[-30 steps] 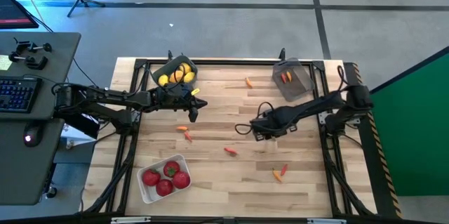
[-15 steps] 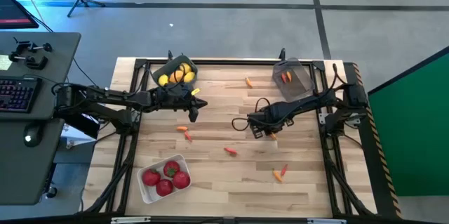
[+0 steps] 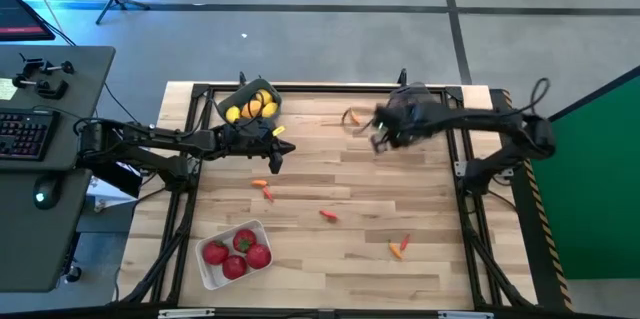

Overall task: Sort produce into baskets
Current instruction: Put the yellow chili pepper into the black bin, then put the orange chili pepper into the black bin

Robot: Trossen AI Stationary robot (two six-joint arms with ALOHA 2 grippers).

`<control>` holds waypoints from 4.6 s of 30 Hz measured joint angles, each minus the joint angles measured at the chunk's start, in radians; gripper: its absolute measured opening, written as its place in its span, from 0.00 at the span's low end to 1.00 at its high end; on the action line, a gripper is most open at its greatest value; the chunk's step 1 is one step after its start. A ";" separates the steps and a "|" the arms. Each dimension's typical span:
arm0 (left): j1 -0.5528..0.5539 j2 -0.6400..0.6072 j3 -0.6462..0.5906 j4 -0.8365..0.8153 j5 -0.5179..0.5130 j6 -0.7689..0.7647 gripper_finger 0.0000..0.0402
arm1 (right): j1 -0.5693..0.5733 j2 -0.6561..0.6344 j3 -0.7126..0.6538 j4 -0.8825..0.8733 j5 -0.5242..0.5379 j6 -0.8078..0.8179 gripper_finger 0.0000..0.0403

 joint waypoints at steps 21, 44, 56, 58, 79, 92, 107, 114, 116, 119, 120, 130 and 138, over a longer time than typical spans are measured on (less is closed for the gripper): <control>0.002 0.000 0.000 -0.013 0.000 0.104 0.00 | -0.531 0.203 -0.002 0.243 -0.017 -0.536 0.00; 0.020 0.000 0.000 -0.032 -0.005 0.053 0.00 | -0.364 0.105 0.230 0.248 -0.076 -0.548 0.52; 0.020 0.000 0.000 -0.025 -0.063 0.079 0.00 | 0.161 0.090 0.159 0.384 -0.196 -0.440 0.48; 0.020 0.000 0.000 -0.012 -0.078 0.079 0.00 | 0.242 0.090 0.139 0.424 -0.199 -0.398 0.49; 0.020 0.000 0.000 -0.011 -0.049 0.176 0.00 | 0.597 0.449 0.121 0.699 -0.089 -0.238 0.46; 0.019 0.000 0.000 -0.069 -0.024 0.186 0.00 | 0.564 0.524 0.121 0.751 -0.121 -0.237 0.17; 0.020 0.000 0.000 -0.065 -0.025 0.186 0.00 | 0.286 0.317 0.144 0.528 -0.122 -0.312 0.01; 0.020 0.000 0.000 -0.066 -0.026 0.183 0.00 | 0.023 0.142 0.145 0.311 -0.111 -0.364 0.01; 0.020 0.000 0.000 -0.066 -0.026 0.175 0.00 | -0.053 0.103 0.145 0.250 -0.084 -0.383 0.01; 0.020 0.000 0.000 -0.067 -0.026 0.166 0.00 | -0.168 0.054 0.145 0.167 -0.052 -0.420 0.01; 0.020 0.000 0.000 -0.067 -0.026 0.166 0.00 | -0.207 0.040 0.145 0.142 -0.046 -0.428 0.01; 0.020 0.000 0.000 -0.066 -0.089 0.112 0.00 | -0.493 0.021 0.054 0.028 -0.082 -0.494 0.01; 0.020 0.000 0.000 -0.065 -0.140 0.104 0.00 | -0.593 0.022 -0.165 0.162 -0.144 -0.510 0.01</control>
